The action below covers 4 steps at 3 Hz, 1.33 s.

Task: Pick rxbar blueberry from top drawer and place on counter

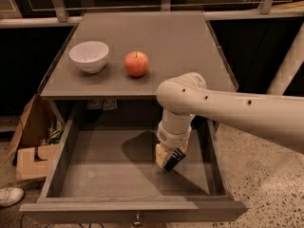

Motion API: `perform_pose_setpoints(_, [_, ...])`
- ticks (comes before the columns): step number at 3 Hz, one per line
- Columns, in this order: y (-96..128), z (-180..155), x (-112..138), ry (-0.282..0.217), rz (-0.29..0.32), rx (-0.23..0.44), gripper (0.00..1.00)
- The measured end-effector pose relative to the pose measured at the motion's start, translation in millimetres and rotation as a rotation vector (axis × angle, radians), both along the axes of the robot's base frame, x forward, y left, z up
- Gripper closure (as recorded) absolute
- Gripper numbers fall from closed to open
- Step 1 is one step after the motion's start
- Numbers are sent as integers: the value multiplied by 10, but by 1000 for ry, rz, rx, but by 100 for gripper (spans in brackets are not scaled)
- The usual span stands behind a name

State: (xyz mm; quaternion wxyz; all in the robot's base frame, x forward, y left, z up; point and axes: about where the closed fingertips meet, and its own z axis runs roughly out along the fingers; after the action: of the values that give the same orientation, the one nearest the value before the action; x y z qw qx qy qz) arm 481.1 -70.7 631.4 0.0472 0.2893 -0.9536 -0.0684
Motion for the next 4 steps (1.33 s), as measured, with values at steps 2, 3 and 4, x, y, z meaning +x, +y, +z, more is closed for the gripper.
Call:
perform_pose_setpoints(2, [-96,701,-228,-65,17,8,100])
perform_pose_setpoints(3, [-103,712,-161,-57,8,20,100])
perform_pose_setpoints(4, [-125,911,-60,-74,-1,30,100])
